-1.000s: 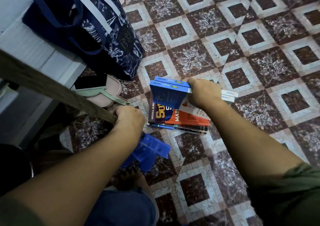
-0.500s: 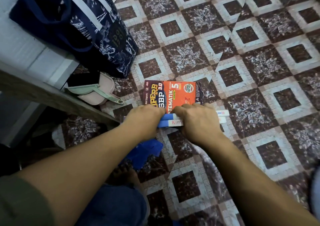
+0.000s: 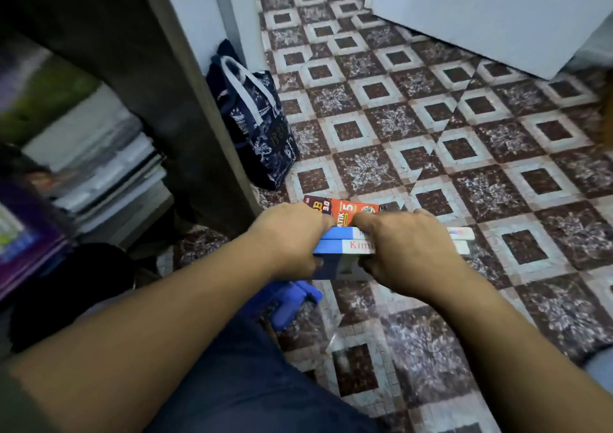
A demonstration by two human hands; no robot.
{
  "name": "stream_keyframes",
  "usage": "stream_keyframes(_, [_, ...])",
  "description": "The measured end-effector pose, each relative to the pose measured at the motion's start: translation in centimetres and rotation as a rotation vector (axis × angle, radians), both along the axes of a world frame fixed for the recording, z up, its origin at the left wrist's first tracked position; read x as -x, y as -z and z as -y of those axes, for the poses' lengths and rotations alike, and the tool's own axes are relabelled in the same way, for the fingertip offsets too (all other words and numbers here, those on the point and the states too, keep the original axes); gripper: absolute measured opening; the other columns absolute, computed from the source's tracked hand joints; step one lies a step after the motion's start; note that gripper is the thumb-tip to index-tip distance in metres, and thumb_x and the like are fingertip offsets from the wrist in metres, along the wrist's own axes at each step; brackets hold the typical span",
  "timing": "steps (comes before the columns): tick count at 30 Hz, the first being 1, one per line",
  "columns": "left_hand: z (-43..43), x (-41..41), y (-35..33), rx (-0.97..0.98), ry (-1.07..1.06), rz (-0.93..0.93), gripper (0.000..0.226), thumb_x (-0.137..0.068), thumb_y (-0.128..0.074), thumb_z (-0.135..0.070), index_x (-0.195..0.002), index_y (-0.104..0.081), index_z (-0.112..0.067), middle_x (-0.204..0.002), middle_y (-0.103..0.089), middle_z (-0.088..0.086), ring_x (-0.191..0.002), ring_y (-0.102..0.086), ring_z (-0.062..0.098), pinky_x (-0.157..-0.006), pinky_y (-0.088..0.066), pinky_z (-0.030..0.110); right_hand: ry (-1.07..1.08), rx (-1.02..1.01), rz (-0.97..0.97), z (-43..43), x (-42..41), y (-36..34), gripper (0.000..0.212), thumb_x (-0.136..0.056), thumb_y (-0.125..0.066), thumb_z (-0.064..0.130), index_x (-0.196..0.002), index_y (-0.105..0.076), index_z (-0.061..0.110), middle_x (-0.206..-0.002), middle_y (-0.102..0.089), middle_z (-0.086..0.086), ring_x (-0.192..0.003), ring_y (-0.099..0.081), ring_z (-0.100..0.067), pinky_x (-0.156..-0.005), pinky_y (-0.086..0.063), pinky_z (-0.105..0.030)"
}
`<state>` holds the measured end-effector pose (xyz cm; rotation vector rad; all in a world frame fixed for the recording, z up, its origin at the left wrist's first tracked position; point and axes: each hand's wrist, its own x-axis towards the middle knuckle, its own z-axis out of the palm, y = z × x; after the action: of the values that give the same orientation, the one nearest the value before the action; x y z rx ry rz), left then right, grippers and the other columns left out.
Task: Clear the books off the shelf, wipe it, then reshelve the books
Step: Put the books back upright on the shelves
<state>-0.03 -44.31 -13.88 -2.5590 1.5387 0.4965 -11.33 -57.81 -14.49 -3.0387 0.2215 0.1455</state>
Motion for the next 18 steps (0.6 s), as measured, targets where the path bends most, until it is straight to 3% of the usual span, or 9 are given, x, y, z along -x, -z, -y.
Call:
stream_keyframes(6, [-9.5, 1.2, -7.3, 0.055, -0.177, 0.222, 0.029, -0.084, -0.060, -0.034, -0.113, -0.055, -0.035, -0.101, -0.064, -0.003, -0.095, -0.061, 0.026, -0.068, -0.039, 0.030, -0.174, -0.020, 0.196, -7.4, -1.0, -5.1, 0.032, -0.086, -0.052, 0.046, -0.114, -0.044, 0.032, -0.096, -0.066, 0.003, -0.088, -0.063, -0.027, -0.060, -0.035, -0.032])
stream_keyframes(11, [-18.8, 0.7, -13.0, 0.070, -0.396, 0.533, 0.038, -0.083, -0.060, -0.030, -0.120, -0.054, -0.035, -0.106, -0.065, 0.002, -0.098, -0.062, 0.030, -0.066, -0.034, 0.032, -0.398, -0.027, 0.521, -15.3, -6.3, -9.1, 0.039, -0.080, -0.058, 0.039, -0.119, -0.056, 0.039, -0.092, -0.068, 0.003, -0.082, -0.067, -0.030, -0.057, -0.039, -0.033])
stream_keyframes(14, [-24.9, 0.3, -15.2, 0.139, -0.557, 0.724, 0.051, -0.078, -0.067, -0.024, -0.126, -0.055, -0.038, -0.106, -0.067, 0.003, -0.091, -0.064, 0.036, -0.067, -0.044, 0.036, -0.519, -0.076, 0.738, -21.0, -10.8, -10.8, 0.043, -0.074, -0.062, 0.032, -0.117, -0.062, 0.036, -0.088, -0.070, 0.002, -0.077, -0.067, -0.029, -0.060, -0.043, -0.034])
stream_keyframes(18, [-33.0, -0.5, -13.2, 0.278, -0.703, 0.926, 0.052, -0.070, -0.073, -0.006, -0.120, -0.065, -0.015, -0.090, -0.069, 0.018, -0.072, -0.065, 0.040, -0.058, -0.048, 0.040, -0.675, -0.133, 0.993, -29.7, -16.0, -10.2, 0.035, -0.081, -0.053, 0.029, -0.112, -0.070, 0.029, -0.094, -0.073, 0.004, -0.080, -0.069, -0.024, -0.064, -0.044, -0.034])
